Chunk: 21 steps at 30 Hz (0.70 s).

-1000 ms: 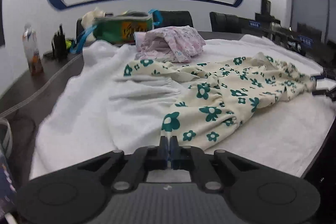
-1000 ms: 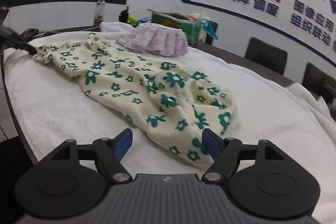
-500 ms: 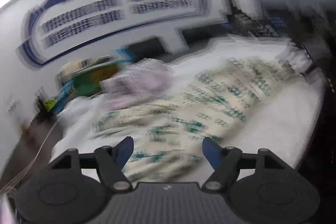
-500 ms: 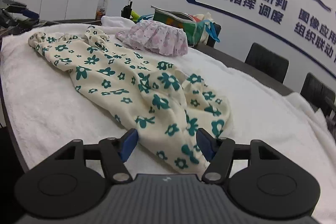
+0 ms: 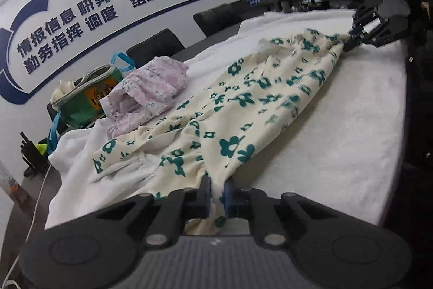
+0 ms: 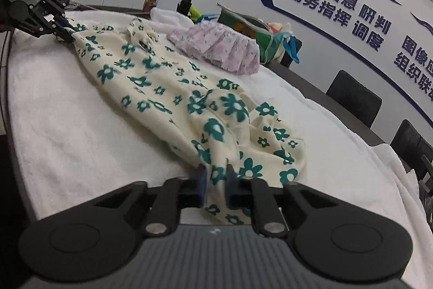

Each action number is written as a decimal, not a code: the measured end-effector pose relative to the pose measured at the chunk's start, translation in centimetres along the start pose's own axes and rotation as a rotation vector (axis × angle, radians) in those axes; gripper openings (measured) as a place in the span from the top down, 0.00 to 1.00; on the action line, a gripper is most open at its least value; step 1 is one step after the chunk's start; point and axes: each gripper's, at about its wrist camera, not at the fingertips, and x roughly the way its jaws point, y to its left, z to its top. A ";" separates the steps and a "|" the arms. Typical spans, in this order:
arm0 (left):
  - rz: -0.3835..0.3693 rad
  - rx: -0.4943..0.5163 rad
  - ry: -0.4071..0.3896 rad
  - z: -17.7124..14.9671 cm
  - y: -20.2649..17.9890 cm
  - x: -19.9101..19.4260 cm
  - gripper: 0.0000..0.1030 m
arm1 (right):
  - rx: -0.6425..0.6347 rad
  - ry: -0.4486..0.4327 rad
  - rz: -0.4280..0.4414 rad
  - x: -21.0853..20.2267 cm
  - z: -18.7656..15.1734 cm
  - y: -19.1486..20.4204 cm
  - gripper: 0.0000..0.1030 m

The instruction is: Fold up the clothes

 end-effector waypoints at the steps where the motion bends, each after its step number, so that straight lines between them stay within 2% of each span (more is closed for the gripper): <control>1: -0.007 -0.004 0.005 -0.2 -0.1 -0.5 0.93 | 0.006 -0.001 0.007 -0.5 -0.1 0.1 0.93; 7: -0.027 -0.058 -0.004 -1.2 -1.4 -3.7 0.93 | 0.043 -0.005 0.047 -3.7 -0.8 0.5 0.94; 11: -0.101 -0.115 0.023 -2.1 -1.9 -4.8 0.91 | 0.067 0.026 0.071 -6.6 -0.7 1.8 0.93; 13: -0.141 -0.136 0.028 -2.5 -1.7 -4.6 0.85 | 0.078 0.061 0.092 -7.4 -1.0 2.1 0.84; 14: -0.177 -0.151 0.019 -2.6 -1.3 -4.7 0.80 | 0.077 0.096 0.115 -7.5 -1.2 2.3 0.73; 15: -0.219 -0.207 -0.028 -2.3 -0.3 -5.2 0.77 | 0.074 0.100 0.131 -7.7 -1.4 2.4 0.64; 16: -0.255 -0.275 -0.089 -2.0 0.7 -5.8 0.74 | 0.070 0.084 0.142 -8.0 -1.4 2.5 0.64; 18: -0.230 -0.328 -0.164 -0.7 1.2 -5.7 0.58 | 0.075 0.037 0.152 -8.5 -1.3 2.6 0.61; 20: -0.197 -0.373 -0.234 0.8 1.5 -5.6 0.58 | 0.109 -0.026 0.118 -8.1 -1.0 2.5 0.58; 21: -0.160 -0.349 -0.229 1.6 0.9 -4.8 0.58 | 0.119 -0.051 0.099 -7.6 -0.9 2.5 0.57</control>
